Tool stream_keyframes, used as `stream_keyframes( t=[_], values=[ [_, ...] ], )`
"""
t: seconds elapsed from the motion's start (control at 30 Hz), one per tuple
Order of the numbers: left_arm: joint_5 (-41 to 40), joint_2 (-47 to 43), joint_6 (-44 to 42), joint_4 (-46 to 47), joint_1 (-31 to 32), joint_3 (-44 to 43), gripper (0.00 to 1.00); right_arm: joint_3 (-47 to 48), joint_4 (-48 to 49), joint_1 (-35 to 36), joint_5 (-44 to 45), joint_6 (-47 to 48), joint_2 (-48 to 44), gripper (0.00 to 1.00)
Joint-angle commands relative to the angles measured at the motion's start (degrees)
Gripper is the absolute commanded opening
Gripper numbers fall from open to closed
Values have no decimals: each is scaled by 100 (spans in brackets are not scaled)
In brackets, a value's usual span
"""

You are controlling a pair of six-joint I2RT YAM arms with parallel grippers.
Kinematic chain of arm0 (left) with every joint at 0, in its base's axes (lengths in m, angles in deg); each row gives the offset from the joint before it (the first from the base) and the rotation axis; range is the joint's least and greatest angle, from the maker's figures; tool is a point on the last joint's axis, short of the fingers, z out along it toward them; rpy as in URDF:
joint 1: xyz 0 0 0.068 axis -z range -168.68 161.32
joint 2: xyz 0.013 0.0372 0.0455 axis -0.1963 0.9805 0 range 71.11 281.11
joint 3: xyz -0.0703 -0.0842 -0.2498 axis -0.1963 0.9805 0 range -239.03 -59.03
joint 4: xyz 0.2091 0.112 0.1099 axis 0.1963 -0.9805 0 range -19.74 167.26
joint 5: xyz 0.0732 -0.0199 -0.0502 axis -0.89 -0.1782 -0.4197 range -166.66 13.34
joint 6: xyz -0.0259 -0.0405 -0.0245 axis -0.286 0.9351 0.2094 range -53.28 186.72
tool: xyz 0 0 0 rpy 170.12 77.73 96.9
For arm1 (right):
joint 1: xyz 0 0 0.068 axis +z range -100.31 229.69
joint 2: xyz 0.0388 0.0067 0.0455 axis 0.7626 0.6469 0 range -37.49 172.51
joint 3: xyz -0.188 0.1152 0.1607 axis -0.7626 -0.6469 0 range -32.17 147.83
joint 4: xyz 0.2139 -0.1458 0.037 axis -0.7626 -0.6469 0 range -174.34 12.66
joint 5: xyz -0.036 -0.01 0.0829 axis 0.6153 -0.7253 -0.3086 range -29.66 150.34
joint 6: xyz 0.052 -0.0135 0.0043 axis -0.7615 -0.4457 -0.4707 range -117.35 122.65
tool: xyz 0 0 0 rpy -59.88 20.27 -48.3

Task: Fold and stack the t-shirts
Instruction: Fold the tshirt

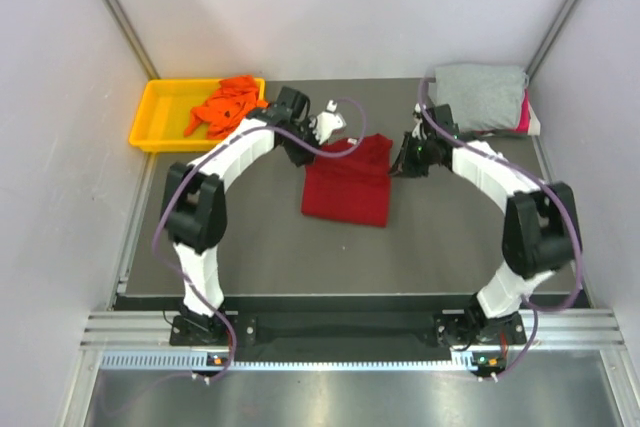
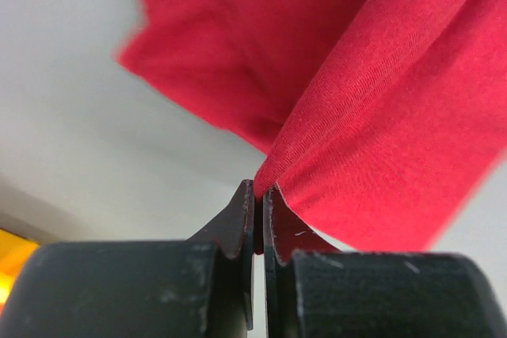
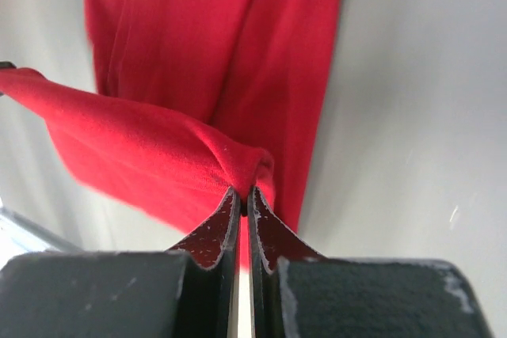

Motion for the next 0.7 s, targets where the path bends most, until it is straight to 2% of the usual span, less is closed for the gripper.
stream_keyframes(
  t=[0.0, 0.2, 0.6, 0.67],
  values=[
    [-272, 639, -88, -155, -373, -1104, 0, 749, 98, -358, -93, 378, 611, 0],
    [-281, 1589, -35, -59, -463, -2038, 0, 1505, 239, -622, -278, 317, 1517, 0],
    [-544, 2082, 123, 1058, -462, -2092, 0, 2042, 713, -798, -269, 18, 2229, 0],
    [-580, 2152, 175, 1189, -462, -2101, 3, 2182, 766, -833, -190, -52, 2378, 1]
  ],
)
